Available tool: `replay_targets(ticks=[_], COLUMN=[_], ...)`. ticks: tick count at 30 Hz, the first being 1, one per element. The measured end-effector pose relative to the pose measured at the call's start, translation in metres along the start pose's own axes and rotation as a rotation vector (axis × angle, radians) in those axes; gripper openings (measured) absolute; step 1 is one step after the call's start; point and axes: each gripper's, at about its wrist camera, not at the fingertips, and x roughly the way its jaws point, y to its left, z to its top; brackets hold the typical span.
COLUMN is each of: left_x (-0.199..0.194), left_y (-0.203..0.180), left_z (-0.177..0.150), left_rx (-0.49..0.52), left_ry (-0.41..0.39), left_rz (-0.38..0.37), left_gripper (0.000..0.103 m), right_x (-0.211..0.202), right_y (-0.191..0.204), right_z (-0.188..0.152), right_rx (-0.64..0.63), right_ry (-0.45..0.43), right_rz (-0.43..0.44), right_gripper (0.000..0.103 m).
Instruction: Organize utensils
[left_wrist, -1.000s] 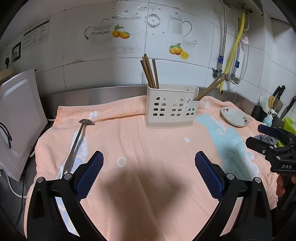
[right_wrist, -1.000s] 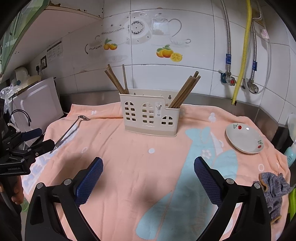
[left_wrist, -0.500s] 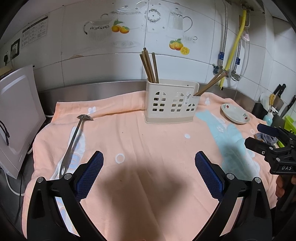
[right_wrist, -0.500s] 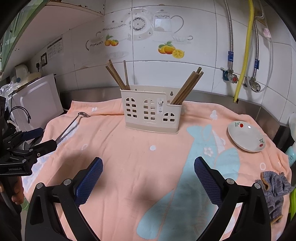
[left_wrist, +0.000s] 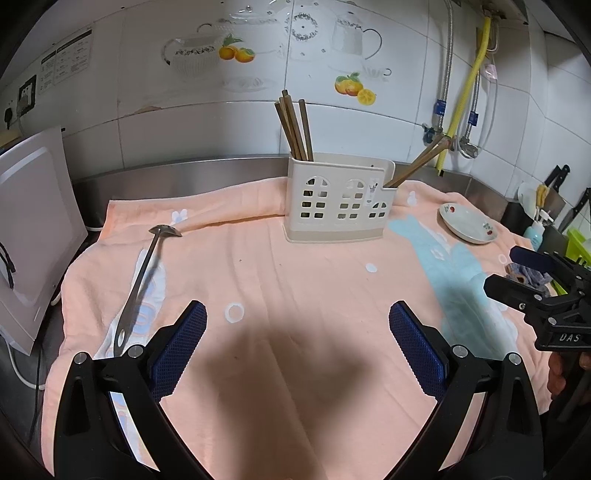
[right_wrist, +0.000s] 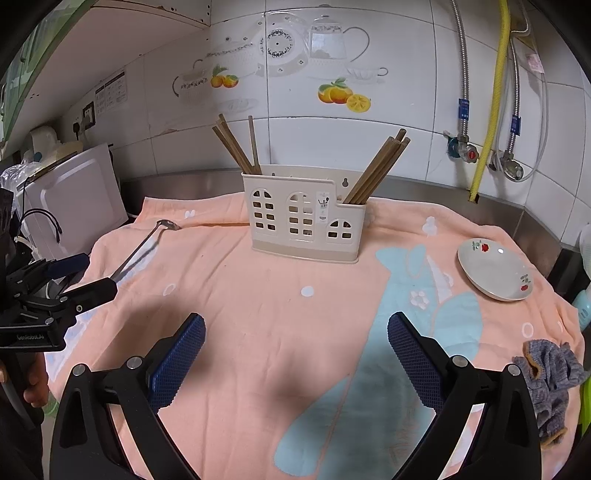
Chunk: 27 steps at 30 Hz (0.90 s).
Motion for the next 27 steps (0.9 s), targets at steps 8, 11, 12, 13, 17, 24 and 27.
replay_targets(ticks=[8, 11, 12, 13, 17, 24, 27], left_x=[0.0019, 0.0022, 0.0022, 0.0024, 0.0023, 0.0023, 0.0028], left_y=[-0.0019, -0.0016, -0.0017, -0.0019, -0.0026, -0.0042, -0.0058], left_z=[-0.0002, -0.0003, -0.0005, -0.0004, -0.0006, -0.0012, -0.0012], left_rx=[0.005, 0.003, 0.003, 0.004, 0.006, 0.007, 0.011], left_ry=[0.006, 0.007, 0.008, 0.009, 0.009, 0.01, 0.013], left_rz=[-0.004, -0.007, -0.006, -0.006, -0.009, -0.011, -0.01], left_gripper=[0.098, 0.098, 0.098, 0.098, 0.098, 0.098, 0.098], right_x=[0.0016, 0.0024, 0.0032, 0.0037, 0.0046, 0.0045, 0.0047], right_y=[0.0001, 0.0004, 0.0008, 0.0009, 0.0019, 0.0024, 0.0032], right_z=[-0.0007, -0.0011, -0.0011, -0.0011, -0.0014, -0.0012, -0.0011], right_rx=[0.0, -0.002, -0.002, -0.002, -0.005, -0.005, -0.006], right_ry=[0.002, 0.003, 0.004, 0.004, 0.006, 0.006, 0.007], right_rz=[0.003, 0.001, 0.002, 0.003, 0.005, 0.006, 0.008], right_gripper=[0.096, 0.096, 0.096, 0.096, 0.096, 0.096, 0.096])
